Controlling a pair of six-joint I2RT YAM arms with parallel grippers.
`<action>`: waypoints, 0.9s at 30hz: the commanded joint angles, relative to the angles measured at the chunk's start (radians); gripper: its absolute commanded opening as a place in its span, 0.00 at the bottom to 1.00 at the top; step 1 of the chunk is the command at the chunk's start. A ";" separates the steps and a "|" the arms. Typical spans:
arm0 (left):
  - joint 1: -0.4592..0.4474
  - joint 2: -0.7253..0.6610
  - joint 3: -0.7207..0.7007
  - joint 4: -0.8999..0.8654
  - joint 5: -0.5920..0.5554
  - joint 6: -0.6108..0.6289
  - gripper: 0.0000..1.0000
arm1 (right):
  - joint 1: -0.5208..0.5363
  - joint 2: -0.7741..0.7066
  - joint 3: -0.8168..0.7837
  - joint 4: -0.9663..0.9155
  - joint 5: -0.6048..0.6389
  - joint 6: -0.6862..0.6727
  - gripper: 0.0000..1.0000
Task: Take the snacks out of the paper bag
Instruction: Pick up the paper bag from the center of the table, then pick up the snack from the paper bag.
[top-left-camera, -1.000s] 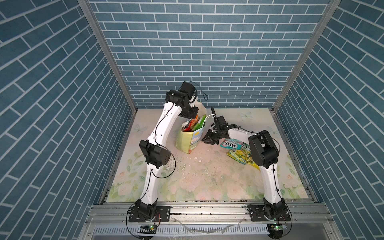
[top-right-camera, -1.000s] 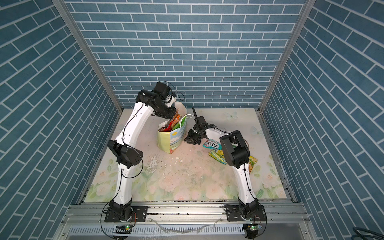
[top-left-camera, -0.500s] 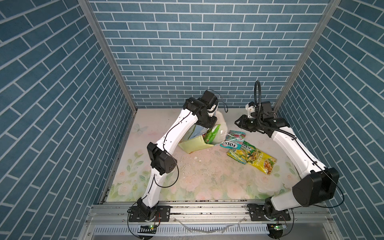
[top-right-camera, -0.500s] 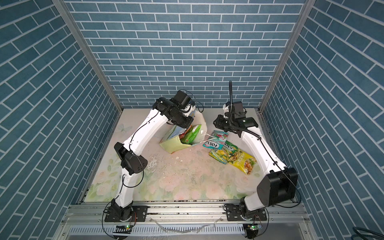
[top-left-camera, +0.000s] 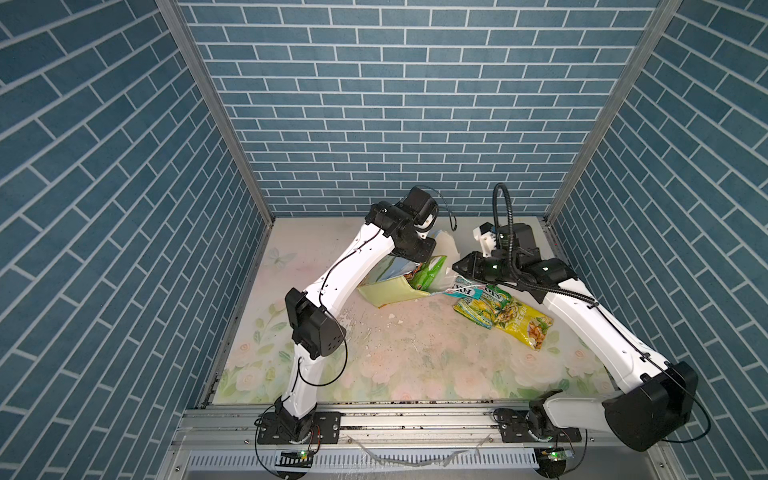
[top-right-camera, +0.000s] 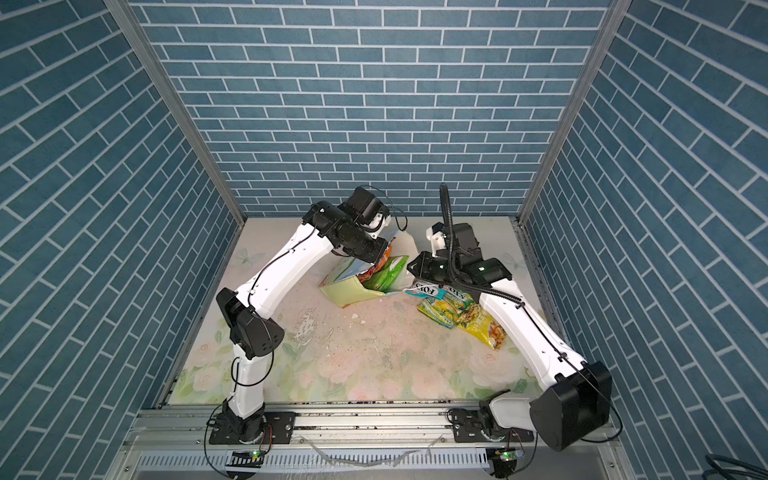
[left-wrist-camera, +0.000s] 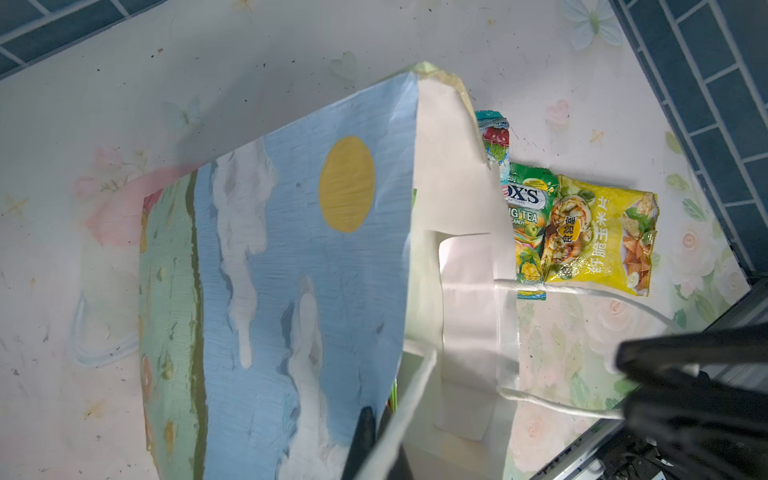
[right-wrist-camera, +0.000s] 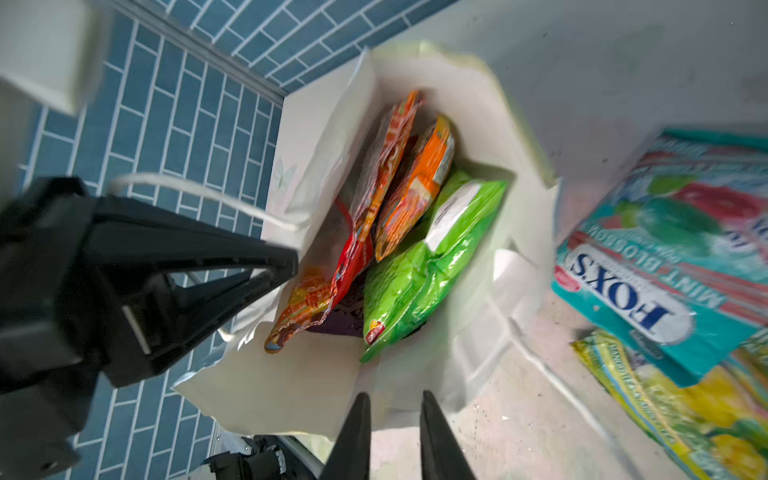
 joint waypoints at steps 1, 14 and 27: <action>-0.018 0.029 0.023 -0.007 0.013 -0.022 0.02 | 0.024 0.028 -0.007 0.078 0.049 0.067 0.24; -0.015 0.036 0.034 0.012 0.047 -0.043 0.02 | 0.041 0.232 -0.001 0.292 0.090 0.141 0.22; 0.027 0.039 0.057 0.015 0.112 -0.048 0.03 | 0.092 0.350 0.023 0.403 0.111 0.195 0.26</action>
